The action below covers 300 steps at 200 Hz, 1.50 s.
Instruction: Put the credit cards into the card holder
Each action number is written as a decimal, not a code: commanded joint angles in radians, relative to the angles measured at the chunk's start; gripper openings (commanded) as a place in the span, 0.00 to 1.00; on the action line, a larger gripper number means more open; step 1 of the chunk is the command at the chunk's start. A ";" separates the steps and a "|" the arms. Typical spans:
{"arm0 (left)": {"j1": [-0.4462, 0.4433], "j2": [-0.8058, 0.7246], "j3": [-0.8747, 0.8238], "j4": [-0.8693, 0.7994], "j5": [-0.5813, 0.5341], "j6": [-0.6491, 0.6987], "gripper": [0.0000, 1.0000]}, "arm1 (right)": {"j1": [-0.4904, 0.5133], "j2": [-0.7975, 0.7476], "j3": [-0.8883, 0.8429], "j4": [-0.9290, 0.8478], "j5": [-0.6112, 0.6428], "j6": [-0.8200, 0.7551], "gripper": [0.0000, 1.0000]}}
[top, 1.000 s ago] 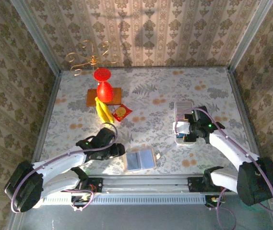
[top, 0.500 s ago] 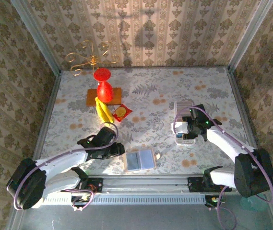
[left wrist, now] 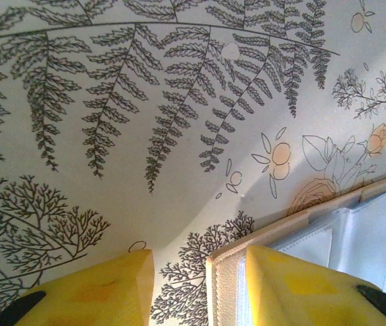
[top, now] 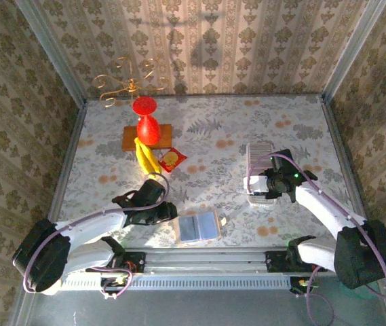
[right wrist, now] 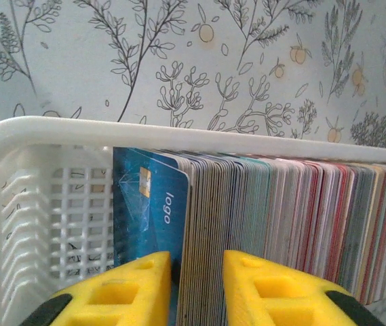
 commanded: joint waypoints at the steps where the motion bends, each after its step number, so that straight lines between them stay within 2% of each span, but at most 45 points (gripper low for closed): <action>1: 0.008 0.001 0.023 0.012 0.015 0.017 0.40 | 0.001 -0.022 0.013 -0.032 -0.002 -0.006 0.21; 18: 0.008 0.000 0.025 0.010 0.017 0.019 0.40 | 0.002 -0.019 0.010 -0.029 0.011 -0.007 0.23; 21: 0.008 0.000 0.025 0.010 0.019 0.019 0.40 | 0.001 -0.018 0.010 -0.031 0.011 -0.009 0.26; 30: 0.008 -0.001 0.025 0.010 0.019 0.019 0.40 | 0.003 -0.017 0.007 -0.029 0.012 -0.009 0.44; 44: 0.008 -0.002 0.026 0.006 0.021 0.019 0.40 | 0.002 -0.012 -0.001 -0.014 0.014 -0.002 0.46; 58: 0.008 -0.004 0.026 0.005 0.022 0.019 0.40 | 0.005 0.000 -0.001 -0.013 0.011 0.005 0.54; 105: 0.008 0.004 0.029 0.011 0.019 0.017 0.39 | 0.010 0.056 -0.011 0.027 0.040 0.011 0.54; 137: 0.008 0.021 0.037 0.015 0.021 0.019 0.38 | 0.012 0.072 -0.009 0.037 0.041 0.017 0.49; 156: 0.008 0.023 0.036 0.018 0.021 0.017 0.37 | 0.011 0.052 -0.005 0.026 0.038 0.006 0.42; 195: 0.008 0.027 0.031 0.029 0.019 0.013 0.34 | 0.023 0.022 -0.019 0.014 0.040 0.013 0.22; 219: 0.008 0.038 0.035 0.034 0.023 0.017 0.34 | 0.032 0.022 -0.017 0.004 0.047 0.015 0.17; 242: 0.008 0.048 0.037 0.037 0.029 0.019 0.33 | 0.036 0.009 -0.015 0.003 0.051 0.021 0.12; 300: 0.008 0.053 0.041 0.037 0.036 0.028 0.33 | 0.037 -0.044 -0.011 -0.025 0.071 0.022 0.09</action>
